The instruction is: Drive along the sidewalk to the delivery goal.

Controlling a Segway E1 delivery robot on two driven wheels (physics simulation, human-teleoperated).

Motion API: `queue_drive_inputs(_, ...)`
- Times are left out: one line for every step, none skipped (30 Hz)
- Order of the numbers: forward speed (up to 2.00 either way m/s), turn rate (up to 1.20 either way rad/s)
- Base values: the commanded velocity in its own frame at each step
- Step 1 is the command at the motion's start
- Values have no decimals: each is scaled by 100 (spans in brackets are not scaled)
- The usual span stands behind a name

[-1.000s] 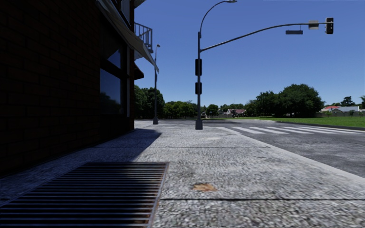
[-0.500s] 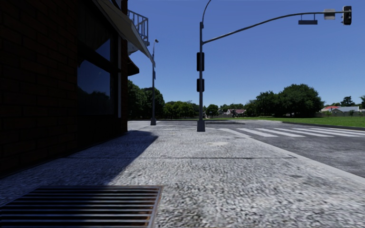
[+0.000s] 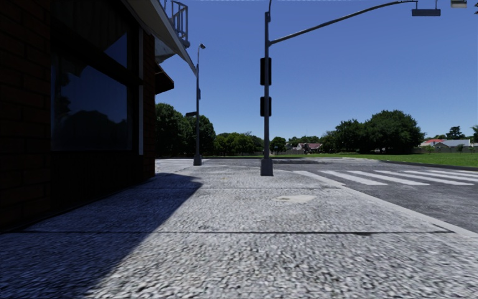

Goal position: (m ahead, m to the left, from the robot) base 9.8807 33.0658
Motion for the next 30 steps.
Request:
queue_drive_inputs(200,0)
queue_drive_inputs(200,0)
queue_drive_inputs(200,0)
queue_drive_inputs(200,0)
queue_drive_inputs(200,0)
queue_drive_inputs(200,0)
queue_drive_inputs(200,0)
queue_drive_inputs(200,0)
queue_drive_inputs(200,0)
queue_drive_inputs(200,0)
queue_drive_inputs(200,0)
queue_drive_inputs(200,0)
queue_drive_inputs(200,0)
queue_drive_inputs(200,0)
queue_drive_inputs(200,0)
queue_drive_inputs(200,0)
queue_drive_inputs(200,0)
queue_drive_inputs(200,0)
queue_drive_inputs(200,0)
queue_drive_inputs(200,0)
queue_drive_inputs(200,0)
queue_drive_inputs(200,0)
queue_drive_inputs(200,0)
queue_drive_inputs(200,0)
queue_drive_inputs(200,0)
queue_drive_inputs(200,0)
queue_drive_inputs(200,0)
queue_drive_inputs(200,0)
queue_drive_inputs(200,0)
queue_drive_inputs(200,0)
